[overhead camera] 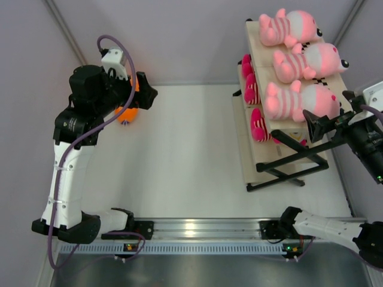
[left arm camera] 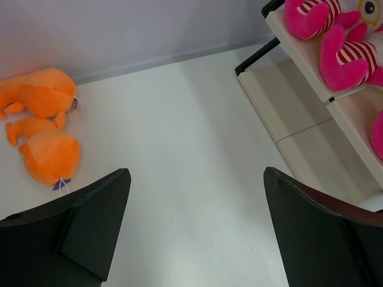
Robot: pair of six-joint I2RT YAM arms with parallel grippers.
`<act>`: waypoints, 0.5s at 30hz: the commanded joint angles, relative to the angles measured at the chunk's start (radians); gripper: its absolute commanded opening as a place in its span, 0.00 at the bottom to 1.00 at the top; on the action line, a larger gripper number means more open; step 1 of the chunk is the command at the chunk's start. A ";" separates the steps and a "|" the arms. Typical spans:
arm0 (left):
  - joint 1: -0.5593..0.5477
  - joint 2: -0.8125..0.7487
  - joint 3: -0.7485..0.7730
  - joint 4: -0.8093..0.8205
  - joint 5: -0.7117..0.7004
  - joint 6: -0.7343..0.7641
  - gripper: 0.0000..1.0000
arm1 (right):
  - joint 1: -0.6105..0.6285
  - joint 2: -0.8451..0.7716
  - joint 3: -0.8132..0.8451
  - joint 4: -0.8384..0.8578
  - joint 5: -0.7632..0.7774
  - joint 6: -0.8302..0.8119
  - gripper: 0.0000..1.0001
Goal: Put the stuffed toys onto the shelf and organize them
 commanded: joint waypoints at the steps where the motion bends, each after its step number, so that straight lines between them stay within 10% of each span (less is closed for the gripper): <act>1: 0.011 0.000 -0.004 0.025 0.028 -0.016 0.99 | -0.008 -0.003 -0.023 -0.019 0.078 0.068 1.00; 15: 0.019 -0.020 -0.005 0.026 0.034 -0.016 0.99 | -0.008 -0.035 -0.186 0.199 0.268 0.083 0.87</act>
